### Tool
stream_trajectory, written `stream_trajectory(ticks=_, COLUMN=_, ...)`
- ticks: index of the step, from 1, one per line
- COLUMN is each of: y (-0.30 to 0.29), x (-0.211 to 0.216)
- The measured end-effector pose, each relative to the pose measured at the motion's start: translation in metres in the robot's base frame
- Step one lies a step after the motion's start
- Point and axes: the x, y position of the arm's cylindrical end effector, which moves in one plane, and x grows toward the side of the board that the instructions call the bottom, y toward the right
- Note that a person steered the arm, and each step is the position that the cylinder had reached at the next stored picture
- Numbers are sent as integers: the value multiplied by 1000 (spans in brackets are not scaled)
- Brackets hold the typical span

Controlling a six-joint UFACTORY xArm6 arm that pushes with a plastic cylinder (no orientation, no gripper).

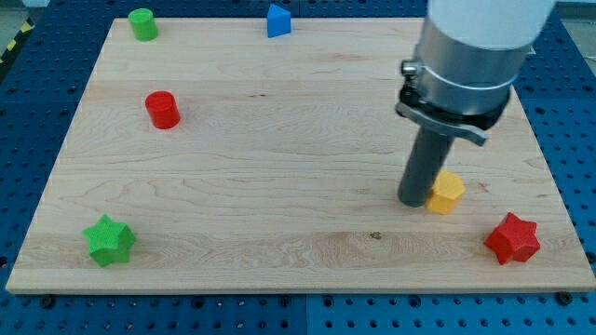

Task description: Place the green star below the yellow heart

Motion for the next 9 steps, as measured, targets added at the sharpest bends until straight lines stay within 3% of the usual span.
stream_trajectory(ticks=2, y=15, x=0)
stream_trajectory(ticks=3, y=-74, x=1)
stream_trajectory(ticks=6, y=-420, x=-3)
stream_trajectory(ticks=7, y=-440, x=19)
stream_trajectory(ticks=8, y=-439, x=52)
stream_trajectory(ticks=9, y=-416, x=57)
